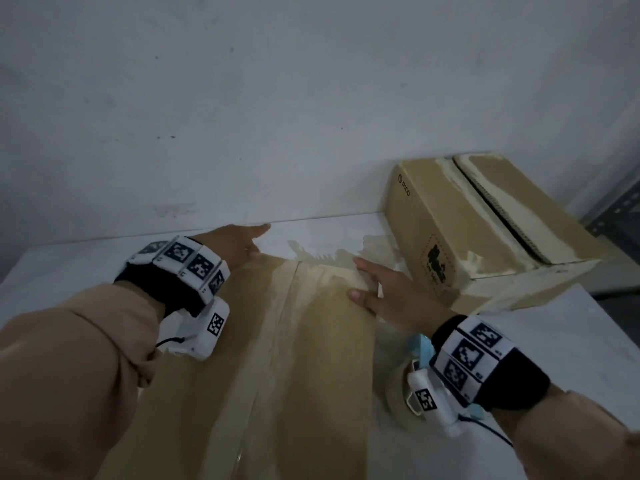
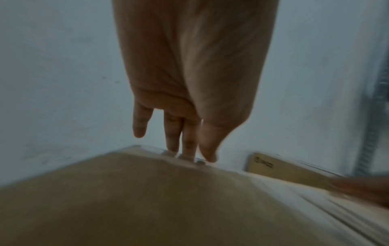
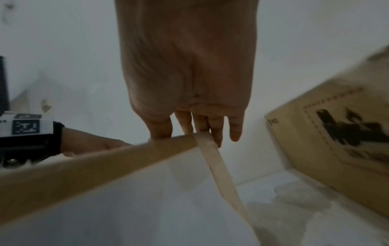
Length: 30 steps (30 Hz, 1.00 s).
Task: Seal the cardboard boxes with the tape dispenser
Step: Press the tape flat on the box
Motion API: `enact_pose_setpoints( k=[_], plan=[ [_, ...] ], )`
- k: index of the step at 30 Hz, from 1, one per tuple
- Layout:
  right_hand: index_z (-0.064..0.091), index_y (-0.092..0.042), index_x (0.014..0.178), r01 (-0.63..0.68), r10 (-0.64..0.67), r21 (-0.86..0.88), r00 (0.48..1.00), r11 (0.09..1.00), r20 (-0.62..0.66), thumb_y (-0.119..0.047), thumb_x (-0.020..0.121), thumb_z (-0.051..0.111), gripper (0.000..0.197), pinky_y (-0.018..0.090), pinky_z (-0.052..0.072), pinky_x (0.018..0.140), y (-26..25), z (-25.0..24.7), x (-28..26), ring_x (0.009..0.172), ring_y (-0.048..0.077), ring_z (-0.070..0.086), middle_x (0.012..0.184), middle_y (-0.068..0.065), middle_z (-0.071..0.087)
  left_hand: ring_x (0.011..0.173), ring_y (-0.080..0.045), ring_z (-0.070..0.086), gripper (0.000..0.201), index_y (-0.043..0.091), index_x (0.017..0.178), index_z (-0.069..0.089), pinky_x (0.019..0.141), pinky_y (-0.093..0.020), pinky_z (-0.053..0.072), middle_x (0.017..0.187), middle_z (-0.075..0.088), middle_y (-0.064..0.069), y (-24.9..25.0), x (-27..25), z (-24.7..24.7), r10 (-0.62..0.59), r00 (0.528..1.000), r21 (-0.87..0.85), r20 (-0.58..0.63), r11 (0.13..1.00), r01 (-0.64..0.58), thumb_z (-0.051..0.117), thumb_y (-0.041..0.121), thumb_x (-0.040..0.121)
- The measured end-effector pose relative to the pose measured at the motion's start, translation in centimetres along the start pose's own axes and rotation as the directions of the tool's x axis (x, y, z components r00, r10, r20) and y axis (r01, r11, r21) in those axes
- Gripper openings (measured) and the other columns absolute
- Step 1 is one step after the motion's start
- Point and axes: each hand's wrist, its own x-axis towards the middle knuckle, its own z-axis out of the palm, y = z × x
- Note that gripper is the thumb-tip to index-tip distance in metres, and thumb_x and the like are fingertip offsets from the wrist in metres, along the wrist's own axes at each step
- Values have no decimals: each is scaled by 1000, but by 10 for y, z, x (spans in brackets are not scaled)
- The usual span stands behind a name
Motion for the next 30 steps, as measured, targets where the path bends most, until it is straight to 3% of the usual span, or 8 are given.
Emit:
enact_pose_setpoints(
  k=[3, 7, 11, 15, 22, 24, 27, 30],
  plan=[
    [20, -18, 146, 147, -136, -274, 989, 951, 58, -27, 98, 42, 53, 30, 9, 113, -12, 1, 4, 143, 19, 8, 157, 3, 9, 144, -30, 13, 58, 30, 148, 0, 117, -39, 16, 157, 4, -9, 22, -16, 9, 41, 989, 170, 139, 983, -64, 27, 42, 98],
    [10, -19, 147, 293, -219, -423, 952, 857, 216, -39, 98, 34, 58, 40, 0, 114, -26, 19, 12, 143, 19, -6, 157, 1, -6, 144, -20, -12, 59, 27, 147, -7, 117, -49, 5, 157, -13, 1, 47, -33, 27, 92, 967, 301, 236, 940, -163, 22, 42, 99],
    [-8, -19, 146, 316, -191, -511, 940, 800, 282, -71, 77, 6, 88, 35, -15, 112, -21, 28, 10, 134, 4, -23, 145, -9, -25, 144, -18, -15, 59, 29, 146, -11, 114, -52, 4, 156, -19, 5, 43, -30, 37, 84, 968, 396, 237, 901, -175, 20, 44, 99],
    [-8, -19, 147, 313, -239, -521, 949, 794, 205, -76, 62, -16, 102, 26, -17, 108, -1, 31, -4, 132, 1, -22, 147, -9, -22, 144, -17, -12, 60, 30, 146, -11, 114, -52, 8, 156, -18, 8, 41, -24, 35, 90, 967, 383, 237, 906, -178, 21, 45, 98],
    [-4, -24, 147, 268, -200, -550, 963, 791, 183, -72, 67, -10, 93, 28, -10, 111, -8, 20, 20, 142, 9, -9, 156, -7, -9, 144, -15, -13, 66, 25, 146, -14, 113, -56, 5, 154, -22, 8, 15, -25, 31, -80, 984, 344, 161, 939, 20, 21, 51, 96],
    [-3, -24, 147, 262, -186, -582, 964, 770, 187, -73, 72, -7, 89, 33, -7, 113, -10, 15, 29, 143, 11, -8, 157, -6, -9, 144, -17, -14, 64, 22, 146, -14, 114, -56, 6, 155, -22, 5, 15, -40, 33, -62, 981, 349, 181, 937, -5, 18, 47, 98],
    [-1, -26, 147, 230, -148, -576, 971, 785, 187, -56, 93, 11, 63, 41, -4, 114, -13, 9, 43, 143, 11, -7, 156, -6, -10, 144, -17, -15, 63, 19, 146, -15, 115, -54, 6, 155, -22, 4, 23, -70, 47, 23, 970, 341, 242, 934, -107, 14, 46, 98],
    [0, -29, 147, 227, -151, -580, 973, 782, 177, -51, 96, 15, 57, 43, -4, 114, -13, 8, 51, 143, 10, -8, 156, -8, -10, 143, -13, -16, 64, 18, 146, -15, 116, -52, 2, 154, -23, 4, 36, -96, 62, 79, 961, 331, 265, 928, -168, 11, 49, 96]
  ],
)
